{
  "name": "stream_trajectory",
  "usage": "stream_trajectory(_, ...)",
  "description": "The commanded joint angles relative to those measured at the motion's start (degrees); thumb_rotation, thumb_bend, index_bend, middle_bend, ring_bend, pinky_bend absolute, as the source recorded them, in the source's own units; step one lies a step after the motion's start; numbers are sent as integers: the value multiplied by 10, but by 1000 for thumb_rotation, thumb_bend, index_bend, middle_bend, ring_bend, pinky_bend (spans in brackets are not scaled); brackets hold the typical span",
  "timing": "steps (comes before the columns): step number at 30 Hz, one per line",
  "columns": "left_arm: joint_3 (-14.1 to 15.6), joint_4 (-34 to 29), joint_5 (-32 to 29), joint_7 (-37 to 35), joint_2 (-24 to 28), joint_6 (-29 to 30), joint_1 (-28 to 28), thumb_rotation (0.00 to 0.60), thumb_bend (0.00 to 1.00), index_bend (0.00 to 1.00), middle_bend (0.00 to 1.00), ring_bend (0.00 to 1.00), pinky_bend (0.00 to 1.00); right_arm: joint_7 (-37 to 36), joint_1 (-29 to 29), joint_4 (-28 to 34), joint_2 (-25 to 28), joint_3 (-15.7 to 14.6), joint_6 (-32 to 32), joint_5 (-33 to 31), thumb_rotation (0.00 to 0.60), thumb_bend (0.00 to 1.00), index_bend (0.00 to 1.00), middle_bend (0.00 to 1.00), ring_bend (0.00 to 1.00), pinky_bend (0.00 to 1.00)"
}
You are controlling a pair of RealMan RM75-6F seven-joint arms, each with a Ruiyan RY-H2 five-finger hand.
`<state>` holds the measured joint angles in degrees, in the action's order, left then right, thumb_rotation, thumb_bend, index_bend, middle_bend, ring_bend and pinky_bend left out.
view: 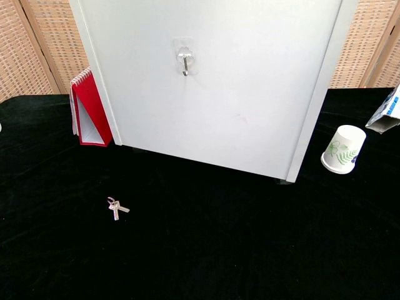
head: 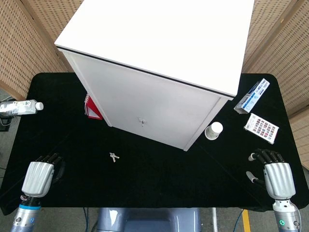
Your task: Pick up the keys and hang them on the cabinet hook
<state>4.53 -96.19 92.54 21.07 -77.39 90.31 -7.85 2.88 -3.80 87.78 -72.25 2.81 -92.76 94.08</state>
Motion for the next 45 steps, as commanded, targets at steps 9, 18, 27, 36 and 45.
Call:
stream_trajectory(9, 2, -32, -18, 15, 27, -47, -4, 600, 136, 0, 0, 0, 0, -5, -4, 33, 26, -7, 37, -21, 600, 132, 0, 0, 0, 0)
stream_trajectory(18, -25, -25, -56, 31, 16, -83, -18, 600, 137, 0, 0, 0, 0, -14, -4, 34, 28, -2, 39, -30, 600, 132, 0, 0, 0, 0)
stream_trajectory(27, -93, 7, -139, 80, -35, -177, -86, 600, 231, 265, 638, 753, 660, -22, -7, 35, 29, -3, 47, -31, 600, 132, 0, 0, 0, 0)
stream_trajectory(36, -139, 61, -270, 150, -105, -276, -163, 600, 341, 543, 885, 926, 836, -29, -7, 34, 32, -2, 46, -31, 600, 132, 0, 0, 0, 0)
stream_trajectory(45, -142, 103, -338, 200, -161, -304, -209, 600, 340, 534, 898, 934, 844, -41, -6, 35, 36, 0, 43, -30, 600, 132, 0, 0, 0, 0)
